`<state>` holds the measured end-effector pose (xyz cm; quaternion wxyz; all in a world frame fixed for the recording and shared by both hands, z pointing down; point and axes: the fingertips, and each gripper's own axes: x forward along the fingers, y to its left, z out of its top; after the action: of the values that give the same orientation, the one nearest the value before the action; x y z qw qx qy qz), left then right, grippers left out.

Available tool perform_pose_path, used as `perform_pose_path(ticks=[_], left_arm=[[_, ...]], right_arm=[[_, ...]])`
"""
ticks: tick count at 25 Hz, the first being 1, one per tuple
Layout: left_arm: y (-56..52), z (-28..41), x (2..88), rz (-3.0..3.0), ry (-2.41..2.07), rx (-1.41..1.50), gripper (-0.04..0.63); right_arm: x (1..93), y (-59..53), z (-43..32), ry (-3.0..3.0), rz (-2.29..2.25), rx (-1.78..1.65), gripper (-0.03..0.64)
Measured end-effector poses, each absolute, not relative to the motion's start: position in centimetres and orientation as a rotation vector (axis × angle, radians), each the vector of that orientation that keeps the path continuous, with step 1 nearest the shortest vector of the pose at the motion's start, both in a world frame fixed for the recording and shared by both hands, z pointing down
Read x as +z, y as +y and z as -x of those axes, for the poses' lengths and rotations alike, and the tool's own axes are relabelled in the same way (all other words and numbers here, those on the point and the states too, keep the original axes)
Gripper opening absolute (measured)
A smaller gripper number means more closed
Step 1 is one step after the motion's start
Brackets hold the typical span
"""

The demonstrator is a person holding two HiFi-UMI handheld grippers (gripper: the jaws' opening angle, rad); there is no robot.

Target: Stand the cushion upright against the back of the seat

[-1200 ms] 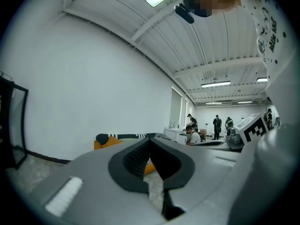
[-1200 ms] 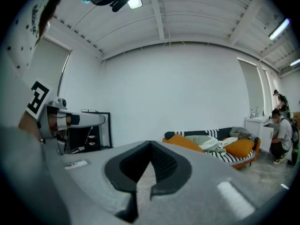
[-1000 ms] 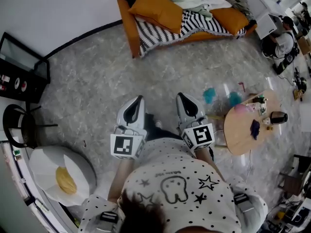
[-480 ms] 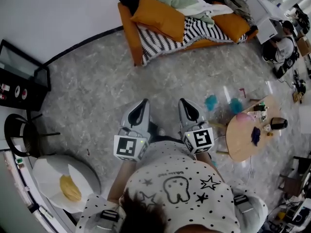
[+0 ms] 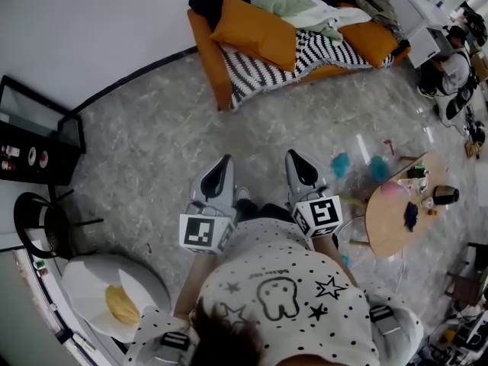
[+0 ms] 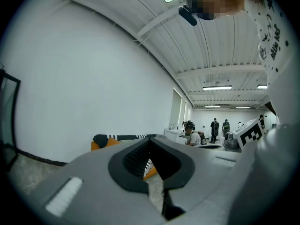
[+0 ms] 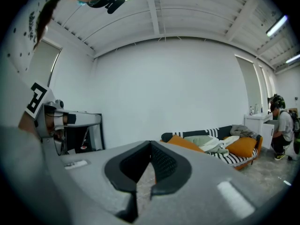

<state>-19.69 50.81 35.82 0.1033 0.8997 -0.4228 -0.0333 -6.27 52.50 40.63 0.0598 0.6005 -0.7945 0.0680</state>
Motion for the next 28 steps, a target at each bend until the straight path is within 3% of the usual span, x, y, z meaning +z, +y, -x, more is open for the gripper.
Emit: perform_pose_path(ticks=[7, 28], left_arm=[[49.1, 20.4, 35.4, -2.645, -1.253, -0.112, -0.002], [41.7, 13.8, 34.7, -2.635, -1.295, -0.134, -0.002]], right_arm=[[40.4, 51.6, 6.9, -2.393, -1.827, 0.201, -0.005], [40.2, 43.4, -0.3, -2.392, -1.780, 0.188, -0.005]])
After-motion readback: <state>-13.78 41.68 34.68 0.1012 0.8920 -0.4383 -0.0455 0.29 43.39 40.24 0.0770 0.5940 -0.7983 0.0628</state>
